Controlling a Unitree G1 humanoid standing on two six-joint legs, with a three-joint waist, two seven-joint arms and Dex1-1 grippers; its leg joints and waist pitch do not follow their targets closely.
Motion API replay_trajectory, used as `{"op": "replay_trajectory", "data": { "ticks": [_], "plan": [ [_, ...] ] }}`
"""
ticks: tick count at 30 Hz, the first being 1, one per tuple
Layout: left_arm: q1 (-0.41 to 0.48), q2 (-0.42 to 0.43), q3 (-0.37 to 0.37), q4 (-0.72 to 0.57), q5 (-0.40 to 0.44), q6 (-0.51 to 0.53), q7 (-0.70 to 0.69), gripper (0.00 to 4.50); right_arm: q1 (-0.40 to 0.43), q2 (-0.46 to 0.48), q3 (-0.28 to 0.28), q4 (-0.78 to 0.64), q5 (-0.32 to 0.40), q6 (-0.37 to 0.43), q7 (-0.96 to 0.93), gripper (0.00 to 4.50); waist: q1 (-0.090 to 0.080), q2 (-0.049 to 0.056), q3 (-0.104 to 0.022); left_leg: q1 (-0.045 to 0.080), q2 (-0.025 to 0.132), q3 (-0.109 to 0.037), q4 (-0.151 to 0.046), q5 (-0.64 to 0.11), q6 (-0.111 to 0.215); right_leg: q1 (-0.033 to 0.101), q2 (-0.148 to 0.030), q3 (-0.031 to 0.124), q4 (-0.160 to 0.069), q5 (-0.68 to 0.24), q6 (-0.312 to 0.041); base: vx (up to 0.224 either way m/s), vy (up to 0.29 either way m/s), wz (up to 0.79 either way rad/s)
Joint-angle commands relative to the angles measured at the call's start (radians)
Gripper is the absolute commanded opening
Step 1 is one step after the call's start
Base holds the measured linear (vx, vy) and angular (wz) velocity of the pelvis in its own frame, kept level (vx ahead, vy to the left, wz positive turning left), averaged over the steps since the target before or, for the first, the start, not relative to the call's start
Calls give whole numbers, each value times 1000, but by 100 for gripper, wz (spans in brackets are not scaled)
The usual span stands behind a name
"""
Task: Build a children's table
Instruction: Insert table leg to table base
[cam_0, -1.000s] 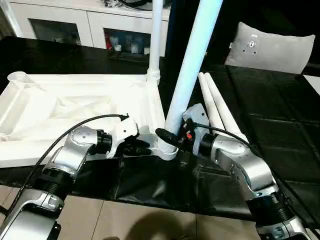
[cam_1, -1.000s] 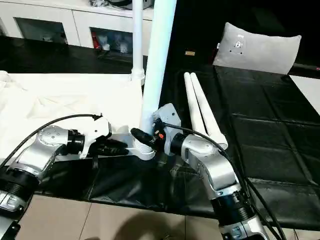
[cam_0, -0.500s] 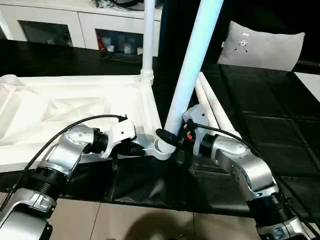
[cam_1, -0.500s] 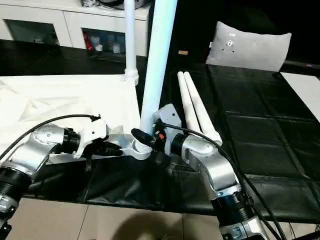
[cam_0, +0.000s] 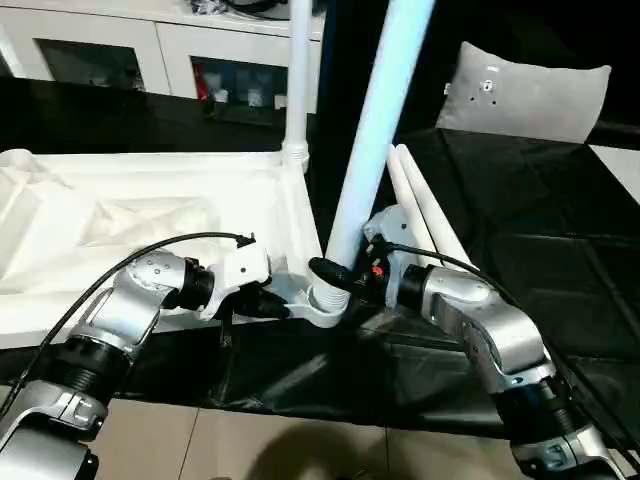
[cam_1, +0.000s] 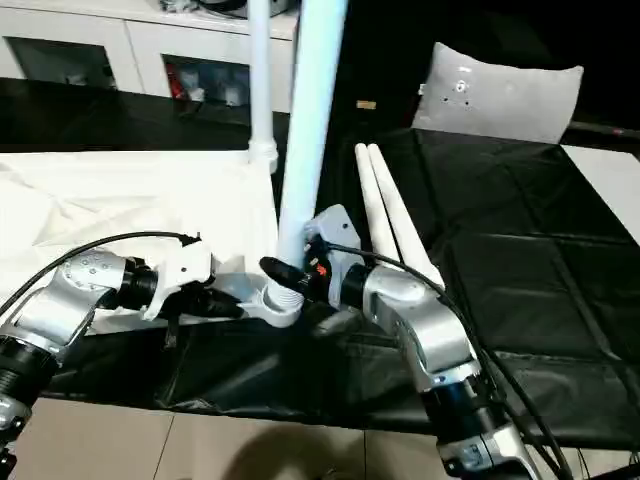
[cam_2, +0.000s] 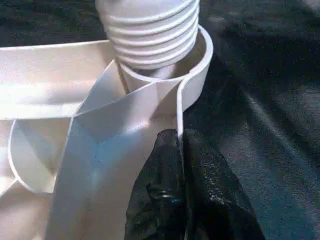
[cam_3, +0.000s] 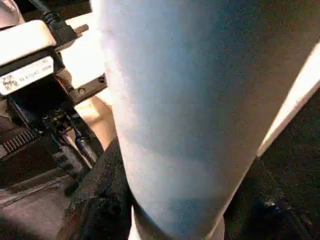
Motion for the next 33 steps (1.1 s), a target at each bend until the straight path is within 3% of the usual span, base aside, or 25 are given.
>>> {"op": "replay_trajectory", "data": {
  "ticks": [1,9,15,23,29,33],
  "plan": [
    [5,-10,-39,-25,4,-9,-31,0,-1,-7,24,41,-2,32,16,190,3,15,-67,-4,10,10,-67,-131,-20,57,-79,42,-72,-178,-172,0,0,0],
    [-15,-11,-45,9,42,-62,-8,0,2,-43,54,13,13,107,89,190,7,11,-67,-4,11,9,-68,-136,-19,58,-81,41,-75,-203,-157,0,0,0],
    [-21,-6,-39,1,18,-69,-43,0,-1,-55,42,32,-1,96,89,190,8,9,-68,-4,11,8,-68,-150,-26,56,-83,41,-77,-237,-151,0,0,0],
    [-10,4,-52,-54,-24,-73,-139,0,-16,-48,32,67,-5,86,80,190,7,11,-70,-5,10,9,-67,-122,-22,59,-81,40,-69,-156,-176,0,0,0],
    [-50,-22,-45,14,17,-135,-76,0,4,-35,41,66,1,83,84,189,11,10,-67,-3,10,9,-68,-145,-24,57,-82,41,-77,-215,-160,0,0,0],
    [-66,-26,-34,55,40,-166,-28,0,23,-7,2,86,21,67,55,189,18,16,-65,1,12,9,-71,-178,-32,52,-83,42,-84,-269,-146,0,0,0]
  ]
}}
